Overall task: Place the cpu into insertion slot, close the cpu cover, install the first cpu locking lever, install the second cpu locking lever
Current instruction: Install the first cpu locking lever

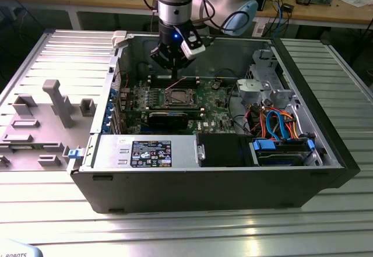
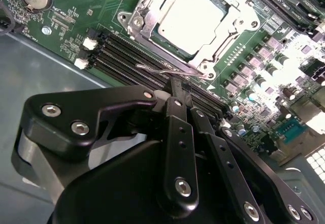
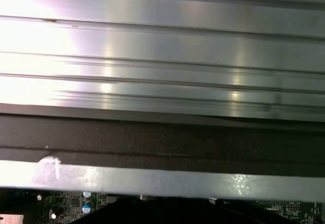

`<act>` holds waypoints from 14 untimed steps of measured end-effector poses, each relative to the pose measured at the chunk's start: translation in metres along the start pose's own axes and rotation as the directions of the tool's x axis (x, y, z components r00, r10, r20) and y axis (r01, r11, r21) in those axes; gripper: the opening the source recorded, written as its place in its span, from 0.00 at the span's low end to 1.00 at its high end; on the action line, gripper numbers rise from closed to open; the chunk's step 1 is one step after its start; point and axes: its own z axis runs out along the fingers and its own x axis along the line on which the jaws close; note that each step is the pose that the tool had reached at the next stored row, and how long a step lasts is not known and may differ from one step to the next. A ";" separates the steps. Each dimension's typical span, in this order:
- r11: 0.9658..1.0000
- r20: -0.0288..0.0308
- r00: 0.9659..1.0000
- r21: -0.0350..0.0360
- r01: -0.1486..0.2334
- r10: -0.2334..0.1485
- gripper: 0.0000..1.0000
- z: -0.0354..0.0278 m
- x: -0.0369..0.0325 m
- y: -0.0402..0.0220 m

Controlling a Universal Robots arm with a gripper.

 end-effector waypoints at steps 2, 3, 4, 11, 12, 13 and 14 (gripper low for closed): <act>1.000 0.000 1.000 0.002 -0.005 0.005 0.11 0.0009 -0.0006 -0.0001; 1.000 0.000 1.000 0.003 -0.009 0.009 0.11 0.0017 -0.0013 -0.0001; 1.000 0.000 1.000 0.003 -0.010 0.010 0.11 0.0021 -0.0022 -0.0002; 1.000 0.000 1.000 0.004 -0.010 0.010 0.11 0.0027 -0.0071 -0.0004; 1.000 0.000 1.000 0.004 -0.010 0.010 0.11 0.0029 -0.0075 -0.0004; 1.000 0.000 1.000 0.005 -0.011 0.011 0.11 0.0032 -0.0081 -0.0004; 1.000 0.000 1.000 0.005 -0.011 0.011 0.11 0.0034 -0.0086 -0.0005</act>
